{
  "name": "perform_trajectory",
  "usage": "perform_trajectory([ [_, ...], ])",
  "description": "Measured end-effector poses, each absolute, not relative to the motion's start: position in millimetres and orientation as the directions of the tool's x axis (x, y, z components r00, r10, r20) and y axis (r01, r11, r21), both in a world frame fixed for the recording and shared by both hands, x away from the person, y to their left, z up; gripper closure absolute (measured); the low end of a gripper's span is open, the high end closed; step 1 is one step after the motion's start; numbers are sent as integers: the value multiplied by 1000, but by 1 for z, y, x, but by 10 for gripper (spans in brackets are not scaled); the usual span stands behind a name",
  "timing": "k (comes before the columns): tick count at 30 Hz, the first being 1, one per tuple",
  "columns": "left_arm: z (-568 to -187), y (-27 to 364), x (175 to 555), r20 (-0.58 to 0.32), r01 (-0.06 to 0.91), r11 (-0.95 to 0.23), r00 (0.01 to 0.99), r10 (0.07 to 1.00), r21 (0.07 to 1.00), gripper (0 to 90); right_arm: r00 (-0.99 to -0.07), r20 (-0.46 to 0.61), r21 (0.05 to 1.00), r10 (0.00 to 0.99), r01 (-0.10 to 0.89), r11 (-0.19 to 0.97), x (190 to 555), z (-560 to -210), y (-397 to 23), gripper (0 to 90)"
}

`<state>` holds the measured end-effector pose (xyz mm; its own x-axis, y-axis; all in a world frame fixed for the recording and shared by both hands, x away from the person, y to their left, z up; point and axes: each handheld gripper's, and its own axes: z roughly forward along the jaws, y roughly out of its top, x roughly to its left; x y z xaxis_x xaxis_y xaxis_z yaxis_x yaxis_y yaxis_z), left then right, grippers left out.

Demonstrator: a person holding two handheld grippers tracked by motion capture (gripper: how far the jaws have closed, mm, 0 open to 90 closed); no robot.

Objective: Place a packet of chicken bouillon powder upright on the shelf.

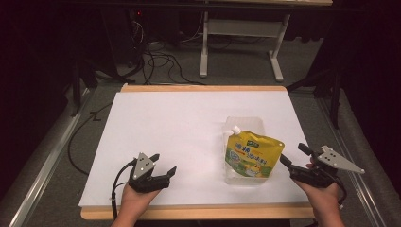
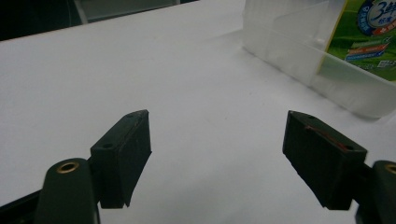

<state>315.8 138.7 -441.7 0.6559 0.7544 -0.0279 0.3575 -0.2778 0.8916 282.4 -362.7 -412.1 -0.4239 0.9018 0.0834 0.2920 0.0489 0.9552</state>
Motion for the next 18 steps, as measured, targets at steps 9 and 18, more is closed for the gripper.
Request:
perform_trajectory([
  [9,-443,137,317,-24,359,-287,660,751,888,242,-404,131,919,905,392,42,296,-440,-360,154],
  [18,-444,136,316,-24,363,-291,661,750,885,242,-406,138,922,904,385,32,295,-439,-363,161],
])
